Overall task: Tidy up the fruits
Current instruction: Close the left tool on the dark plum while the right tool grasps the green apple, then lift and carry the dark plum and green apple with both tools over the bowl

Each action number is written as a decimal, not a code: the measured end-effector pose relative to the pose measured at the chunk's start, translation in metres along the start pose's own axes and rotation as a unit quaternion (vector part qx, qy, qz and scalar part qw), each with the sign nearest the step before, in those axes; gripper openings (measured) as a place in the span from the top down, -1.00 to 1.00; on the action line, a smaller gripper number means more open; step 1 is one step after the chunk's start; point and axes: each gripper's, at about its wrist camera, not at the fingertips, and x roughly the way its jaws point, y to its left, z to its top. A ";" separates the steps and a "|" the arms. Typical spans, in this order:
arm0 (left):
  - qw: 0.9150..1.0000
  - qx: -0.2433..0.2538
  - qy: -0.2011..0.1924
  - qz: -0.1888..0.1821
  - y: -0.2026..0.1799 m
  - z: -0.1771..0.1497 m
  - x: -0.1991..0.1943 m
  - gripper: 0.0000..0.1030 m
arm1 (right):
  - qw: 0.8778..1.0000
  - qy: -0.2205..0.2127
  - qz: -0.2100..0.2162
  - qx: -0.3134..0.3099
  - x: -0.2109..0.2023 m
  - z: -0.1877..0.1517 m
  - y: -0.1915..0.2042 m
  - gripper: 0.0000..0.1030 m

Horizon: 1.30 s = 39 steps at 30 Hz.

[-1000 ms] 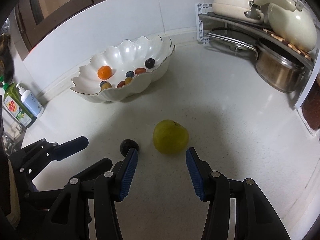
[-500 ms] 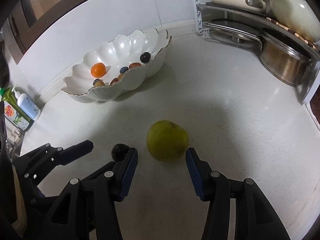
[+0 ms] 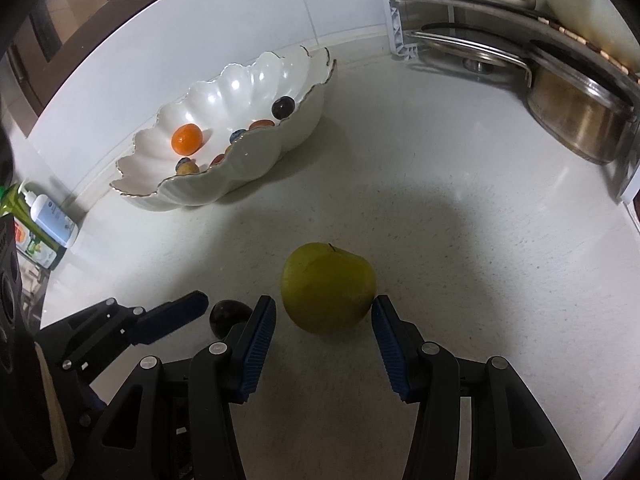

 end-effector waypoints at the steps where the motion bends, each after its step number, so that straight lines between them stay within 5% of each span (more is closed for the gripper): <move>1: 1.000 -0.003 0.001 -0.002 0.001 0.000 0.001 0.33 | 1.000 0.000 0.001 0.001 0.001 0.000 -0.001 0.01; 8: 1.000 -0.010 0.005 -0.011 0.000 0.001 0.006 0.48 | 1.000 -0.001 0.003 -0.003 0.007 0.004 -0.002 0.03; 39: 0.998 -0.061 -0.013 -0.002 0.025 -0.011 -0.026 0.49 | 1.000 -0.028 -0.004 -0.007 -0.016 -0.006 0.005 0.05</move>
